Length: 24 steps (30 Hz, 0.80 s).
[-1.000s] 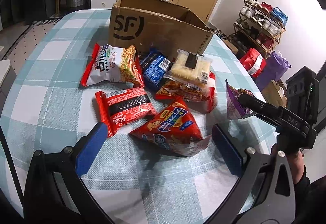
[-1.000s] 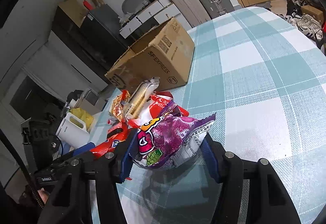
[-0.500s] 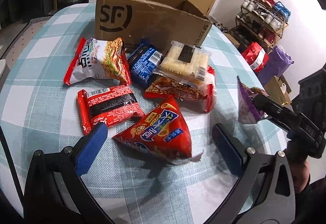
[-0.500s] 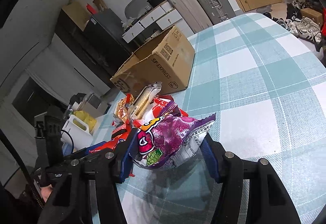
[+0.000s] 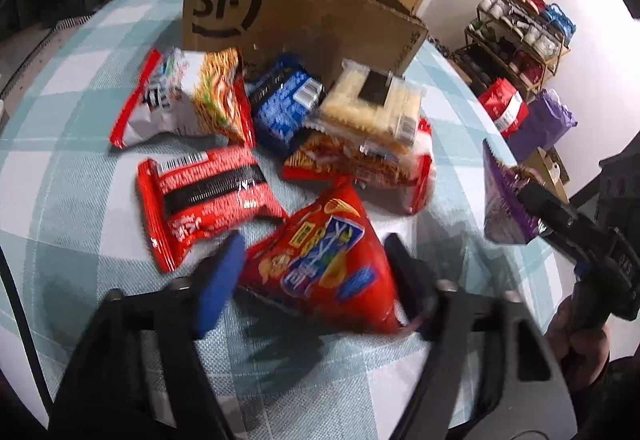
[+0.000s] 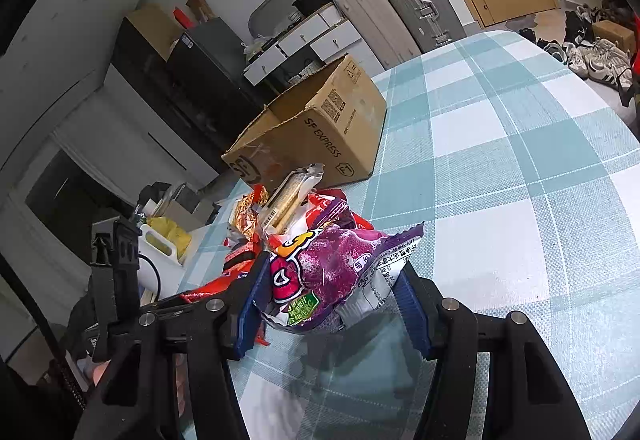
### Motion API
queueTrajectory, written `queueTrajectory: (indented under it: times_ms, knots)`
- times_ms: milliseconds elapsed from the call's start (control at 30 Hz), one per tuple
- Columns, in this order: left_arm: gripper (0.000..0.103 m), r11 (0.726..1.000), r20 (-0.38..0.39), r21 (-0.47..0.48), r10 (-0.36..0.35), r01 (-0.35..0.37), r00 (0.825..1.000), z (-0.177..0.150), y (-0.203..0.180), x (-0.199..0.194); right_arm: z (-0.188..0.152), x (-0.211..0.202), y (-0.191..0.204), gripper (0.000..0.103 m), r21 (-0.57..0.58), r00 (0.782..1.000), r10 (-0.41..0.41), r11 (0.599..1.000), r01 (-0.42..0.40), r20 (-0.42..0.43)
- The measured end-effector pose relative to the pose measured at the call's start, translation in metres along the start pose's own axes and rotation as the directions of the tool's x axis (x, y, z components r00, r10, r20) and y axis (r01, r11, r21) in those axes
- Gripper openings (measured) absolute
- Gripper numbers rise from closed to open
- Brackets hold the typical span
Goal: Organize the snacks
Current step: 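Grasp the red triangular chip bag with blue label using the left gripper, then lift the chip bag in the left gripper toward the box while the right carries the grape bag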
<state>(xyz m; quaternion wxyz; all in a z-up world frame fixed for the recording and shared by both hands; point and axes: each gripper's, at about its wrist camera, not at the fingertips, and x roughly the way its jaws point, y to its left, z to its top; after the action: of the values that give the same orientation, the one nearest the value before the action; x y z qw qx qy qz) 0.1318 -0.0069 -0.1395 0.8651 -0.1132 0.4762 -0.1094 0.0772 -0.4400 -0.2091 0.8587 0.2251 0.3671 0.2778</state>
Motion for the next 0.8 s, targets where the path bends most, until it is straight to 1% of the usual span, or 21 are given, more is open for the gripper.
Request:
queueTrajectory:
  times_ms: [33,67,133,233,500,800]
  knots:
    - [0.055,1.0,0.005,0.005,-0.004,0.004,1.0,-0.001,0.0,-0.001,0.0,0.0,0.0,0.059,0.001,1.0,0.0,1.0,0.0,0.0]
    - [0.047,1.0,0.008,0.017,-0.007,0.007,1.0,-0.001,-0.001,-0.002,0.0,-0.001,0.0,0.059,0.001,1.0,-0.001,1.0,0.001,0.001]
    - [0.043,0.999,0.012,0.051,-0.004,0.003,1.0,-0.003,-0.006,-0.003,0.0,-0.001,0.001,0.059,0.0,1.0,-0.002,1.0,0.002,0.001]
    - [0.042,0.998,0.012,0.063,-0.018,0.018,1.0,-0.006,-0.007,-0.005,0.0,-0.002,0.003,0.059,-0.004,1.0,-0.004,1.0,0.004,0.0]
    - [0.042,0.997,0.021,0.053,-0.053,0.052,0.998,-0.012,-0.001,-0.017,0.003,-0.004,0.011,0.059,-0.018,1.0,0.004,1.0,-0.003,0.005]
    - [0.042,0.995,0.065,0.054,-0.083,0.08,0.994,-0.012,0.001,-0.048,0.01,-0.007,0.033,0.059,-0.056,0.999,0.031,0.998,-0.031,0.013]
